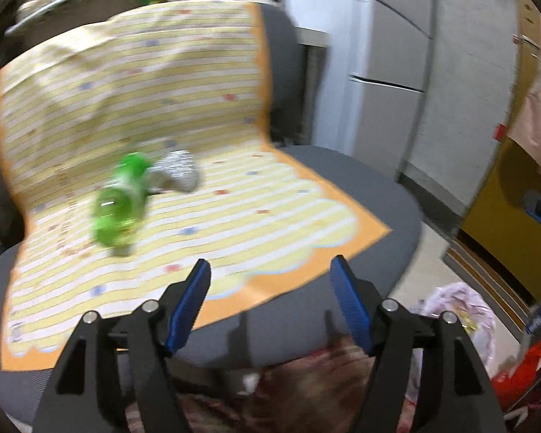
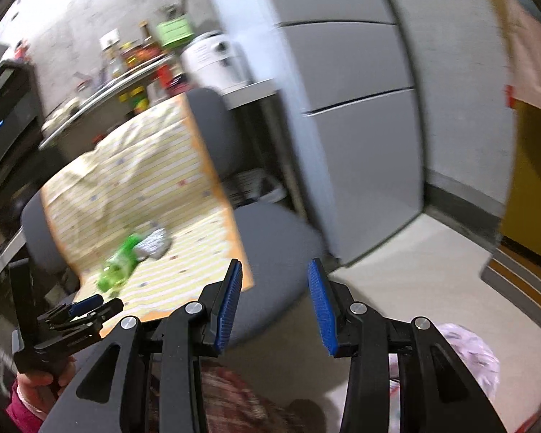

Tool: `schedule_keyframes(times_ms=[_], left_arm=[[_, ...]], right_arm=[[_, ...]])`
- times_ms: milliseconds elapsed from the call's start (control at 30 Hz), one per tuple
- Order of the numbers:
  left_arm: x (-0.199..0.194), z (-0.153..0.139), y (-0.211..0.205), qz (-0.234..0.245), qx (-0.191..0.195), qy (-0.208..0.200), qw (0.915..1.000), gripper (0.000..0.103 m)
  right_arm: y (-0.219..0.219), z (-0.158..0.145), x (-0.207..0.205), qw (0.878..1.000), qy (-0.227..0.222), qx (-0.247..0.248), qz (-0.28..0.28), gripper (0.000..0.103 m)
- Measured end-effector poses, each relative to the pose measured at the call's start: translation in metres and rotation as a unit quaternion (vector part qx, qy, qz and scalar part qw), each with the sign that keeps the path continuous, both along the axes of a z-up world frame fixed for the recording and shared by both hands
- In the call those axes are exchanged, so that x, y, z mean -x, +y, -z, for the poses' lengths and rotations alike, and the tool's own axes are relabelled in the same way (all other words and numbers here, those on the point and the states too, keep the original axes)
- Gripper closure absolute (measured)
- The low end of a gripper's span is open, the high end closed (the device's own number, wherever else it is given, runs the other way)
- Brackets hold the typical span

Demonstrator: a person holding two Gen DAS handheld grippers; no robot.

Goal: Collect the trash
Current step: 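Bring both tools back to the chair seat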

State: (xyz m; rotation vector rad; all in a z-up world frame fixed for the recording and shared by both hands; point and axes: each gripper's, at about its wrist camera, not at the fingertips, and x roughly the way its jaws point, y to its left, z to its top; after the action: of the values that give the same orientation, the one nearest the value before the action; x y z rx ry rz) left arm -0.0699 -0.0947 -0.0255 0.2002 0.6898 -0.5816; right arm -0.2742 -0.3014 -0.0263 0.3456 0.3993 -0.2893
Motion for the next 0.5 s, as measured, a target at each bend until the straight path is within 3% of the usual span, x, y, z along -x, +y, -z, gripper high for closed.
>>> schedule_keyframes(times_ms=[233,367,500], left_arm=[[-0.051,-0.005,0.071,-0.118,-0.004,0.003,0.9930,0.029],[-0.076,-0.012,0.105,-0.171,-0.007,-0.005,0.9852,0.022],[-0.096,-0.013,0.123,-0.202,-0.010,0.000,0.9794,0.022]], right_arm=[[0.044,-0.013,-0.081,0.996,0.013,0.010,-0.092,0.060],[0.068,-0.023,-0.125,0.992,0.011,0.014,-0.123,0.040],[0.089,-0.026,-0.173,0.989,0.018,0.036,-0.142,0.038]])
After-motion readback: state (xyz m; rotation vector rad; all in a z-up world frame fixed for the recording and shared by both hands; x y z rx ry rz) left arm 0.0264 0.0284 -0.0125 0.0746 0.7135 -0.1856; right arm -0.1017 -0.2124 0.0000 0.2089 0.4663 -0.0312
